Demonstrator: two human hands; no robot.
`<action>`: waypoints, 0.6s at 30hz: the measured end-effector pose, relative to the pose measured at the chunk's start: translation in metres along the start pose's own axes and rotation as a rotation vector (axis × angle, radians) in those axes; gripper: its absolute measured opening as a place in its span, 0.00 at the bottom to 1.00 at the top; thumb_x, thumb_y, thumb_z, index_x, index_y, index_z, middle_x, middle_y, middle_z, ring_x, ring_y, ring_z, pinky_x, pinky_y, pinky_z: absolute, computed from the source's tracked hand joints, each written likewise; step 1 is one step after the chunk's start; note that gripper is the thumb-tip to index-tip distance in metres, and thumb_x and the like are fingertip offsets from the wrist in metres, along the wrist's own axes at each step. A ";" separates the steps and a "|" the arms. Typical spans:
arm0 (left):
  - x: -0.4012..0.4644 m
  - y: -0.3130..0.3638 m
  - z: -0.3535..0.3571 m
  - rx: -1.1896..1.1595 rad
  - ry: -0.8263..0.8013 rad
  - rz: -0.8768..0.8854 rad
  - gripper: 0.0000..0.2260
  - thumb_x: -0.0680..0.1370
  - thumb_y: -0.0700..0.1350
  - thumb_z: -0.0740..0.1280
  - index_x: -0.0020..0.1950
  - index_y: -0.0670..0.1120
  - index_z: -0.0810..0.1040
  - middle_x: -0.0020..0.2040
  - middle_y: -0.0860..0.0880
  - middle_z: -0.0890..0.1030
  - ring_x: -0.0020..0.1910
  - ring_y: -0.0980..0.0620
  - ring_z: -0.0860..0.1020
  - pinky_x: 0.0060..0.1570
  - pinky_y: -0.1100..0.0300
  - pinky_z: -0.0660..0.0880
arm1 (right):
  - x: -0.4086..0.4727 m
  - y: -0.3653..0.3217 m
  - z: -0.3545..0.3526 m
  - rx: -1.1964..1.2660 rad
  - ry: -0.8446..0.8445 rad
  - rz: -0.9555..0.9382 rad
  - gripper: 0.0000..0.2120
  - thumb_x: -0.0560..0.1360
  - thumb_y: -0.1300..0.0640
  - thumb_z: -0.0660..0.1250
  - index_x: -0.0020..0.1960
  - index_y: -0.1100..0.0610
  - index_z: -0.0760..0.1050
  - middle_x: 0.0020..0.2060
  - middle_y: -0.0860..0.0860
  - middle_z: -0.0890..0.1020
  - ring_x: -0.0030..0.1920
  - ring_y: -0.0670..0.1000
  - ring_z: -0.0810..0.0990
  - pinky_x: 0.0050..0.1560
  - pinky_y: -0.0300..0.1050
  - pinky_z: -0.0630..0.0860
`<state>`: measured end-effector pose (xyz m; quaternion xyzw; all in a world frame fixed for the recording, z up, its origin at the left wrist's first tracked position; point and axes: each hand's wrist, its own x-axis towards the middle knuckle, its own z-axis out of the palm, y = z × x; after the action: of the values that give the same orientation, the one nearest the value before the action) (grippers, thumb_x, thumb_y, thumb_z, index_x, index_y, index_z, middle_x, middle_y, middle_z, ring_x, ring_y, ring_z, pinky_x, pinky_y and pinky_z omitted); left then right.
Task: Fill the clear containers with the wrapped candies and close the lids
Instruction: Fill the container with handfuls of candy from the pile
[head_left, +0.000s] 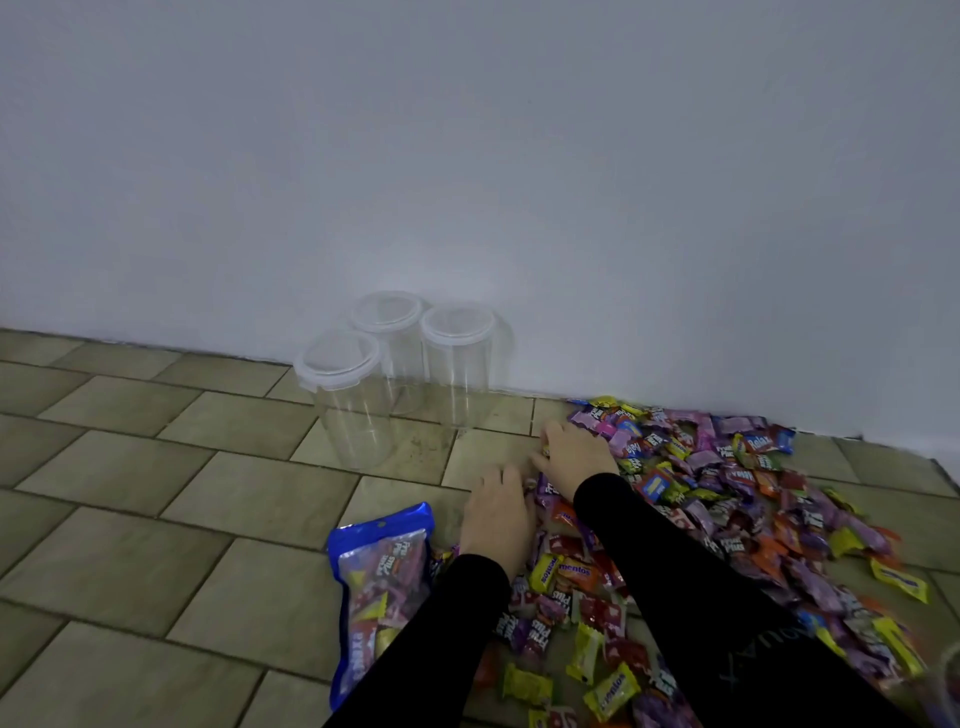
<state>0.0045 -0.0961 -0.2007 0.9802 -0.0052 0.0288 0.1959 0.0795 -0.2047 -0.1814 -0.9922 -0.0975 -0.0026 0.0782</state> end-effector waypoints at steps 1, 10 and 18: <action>0.000 0.000 0.000 0.012 -0.014 -0.004 0.11 0.83 0.46 0.54 0.61 0.43 0.68 0.61 0.44 0.71 0.61 0.45 0.71 0.57 0.55 0.66 | -0.001 -0.001 -0.001 0.003 -0.008 -0.002 0.12 0.78 0.52 0.59 0.58 0.57 0.69 0.55 0.56 0.79 0.55 0.57 0.78 0.52 0.49 0.71; 0.004 0.003 -0.017 -0.231 -0.097 -0.093 0.12 0.83 0.48 0.56 0.58 0.40 0.72 0.58 0.42 0.74 0.57 0.43 0.73 0.55 0.51 0.70 | -0.014 -0.005 -0.016 0.031 -0.066 -0.006 0.16 0.76 0.69 0.55 0.63 0.61 0.67 0.58 0.60 0.78 0.57 0.59 0.78 0.54 0.51 0.74; -0.012 0.022 -0.023 -0.420 0.123 -0.043 0.11 0.82 0.51 0.59 0.53 0.44 0.75 0.46 0.45 0.80 0.47 0.46 0.77 0.45 0.51 0.72 | -0.023 0.003 -0.042 0.287 0.059 0.048 0.16 0.81 0.62 0.49 0.68 0.57 0.65 0.56 0.60 0.79 0.54 0.59 0.79 0.49 0.48 0.72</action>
<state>-0.0096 -0.1071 -0.1716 0.9142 0.0215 0.0826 0.3963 0.0576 -0.2186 -0.1410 -0.9724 -0.0705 -0.0161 0.2219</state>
